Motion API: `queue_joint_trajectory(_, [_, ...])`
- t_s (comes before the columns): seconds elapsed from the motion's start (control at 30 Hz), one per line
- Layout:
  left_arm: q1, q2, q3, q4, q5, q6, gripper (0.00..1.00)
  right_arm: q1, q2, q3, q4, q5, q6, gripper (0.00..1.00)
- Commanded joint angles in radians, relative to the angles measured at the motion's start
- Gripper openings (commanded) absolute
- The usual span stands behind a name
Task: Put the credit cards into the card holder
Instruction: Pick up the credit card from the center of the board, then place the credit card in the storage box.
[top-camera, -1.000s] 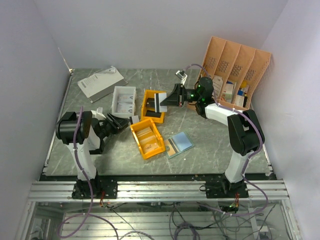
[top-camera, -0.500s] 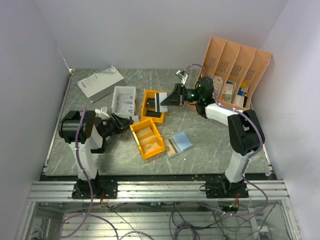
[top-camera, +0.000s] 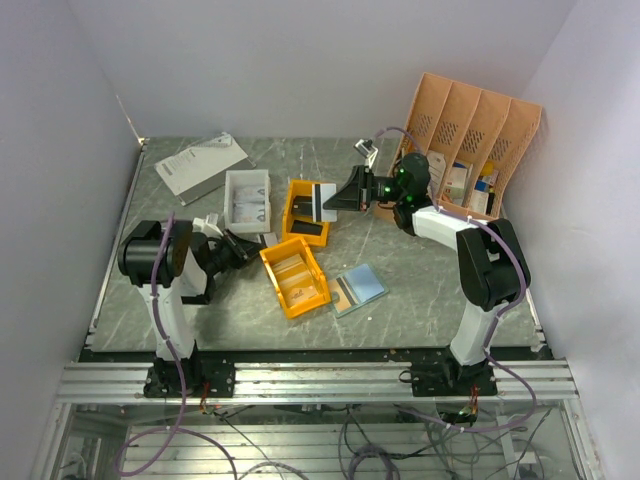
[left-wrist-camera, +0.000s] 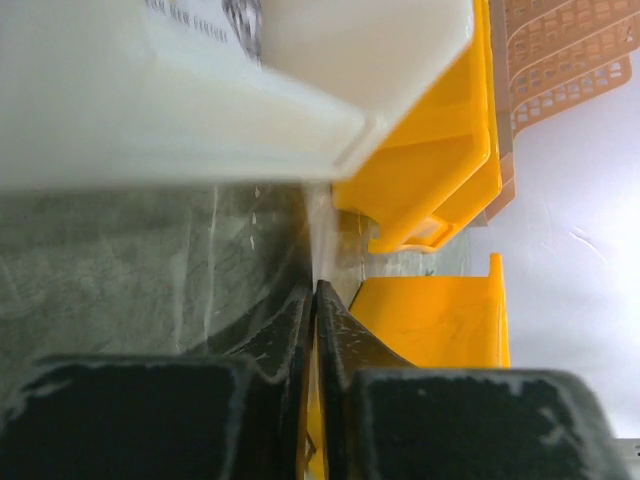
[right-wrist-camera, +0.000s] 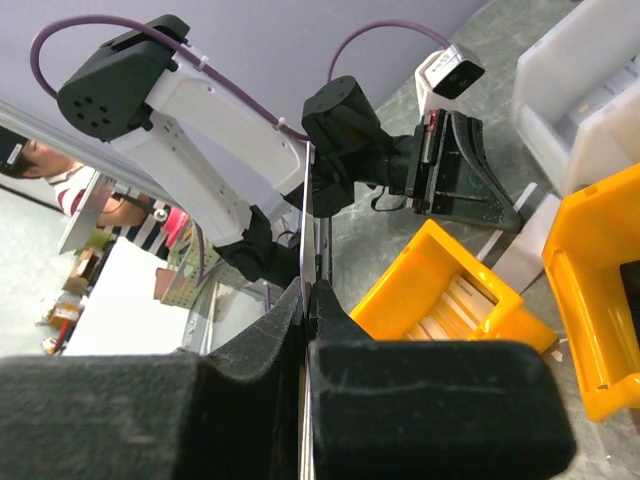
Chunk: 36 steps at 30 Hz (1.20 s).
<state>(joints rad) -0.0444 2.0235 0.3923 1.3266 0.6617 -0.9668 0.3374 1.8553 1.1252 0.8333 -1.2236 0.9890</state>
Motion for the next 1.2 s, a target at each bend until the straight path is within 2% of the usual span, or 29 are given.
queue_joint_trajectory(0.0, [-0.008, 0.005, 0.013, -0.016, -0.013, 0.047, 0.08, -0.016, -0.034, -0.002, 0.021, -0.007, 0.001, 0.0])
queue_joint_trajectory(0.4, [0.012, -0.183, -0.063, 0.014, 0.022, 0.088, 0.07, -0.029, -0.033, -0.007, 0.035, -0.009, 0.016, 0.0])
queue_joint_trajectory(0.5, [0.044, -0.295, -0.07, -0.095, -0.008, 0.13, 0.07, -0.031, -0.036, -0.008, 0.039, -0.01, 0.018, 0.0])
queue_joint_trajectory(0.63, [0.093, -0.483, 0.003, -0.413, -0.08, 0.257, 0.07, -0.031, -0.039, -0.014, 0.056, -0.013, 0.025, 0.0])
queue_joint_trajectory(0.73, [0.111, -0.546, 0.087, -0.609, -0.144, 0.317, 0.07, -0.031, -0.043, -0.018, 0.059, -0.012, 0.022, 0.0])
queue_joint_trajectory(0.87, [0.12, -0.485, 0.152, -0.581, -0.199, 0.28, 0.07, -0.031, -0.058, -0.015, 0.015, -0.012, -0.016, 0.0])
queue_joint_trajectory(1.07, [0.12, -0.335, 0.401, -0.743, -0.244, 0.315, 0.07, -0.033, -0.087, -0.018, -0.049, -0.009, -0.073, 0.0])
queue_joint_trajectory(1.17, [0.109, -0.271, 0.479, -0.781, -0.252, 0.32, 0.08, -0.032, -0.093, -0.019, -0.055, -0.01, -0.078, 0.0])
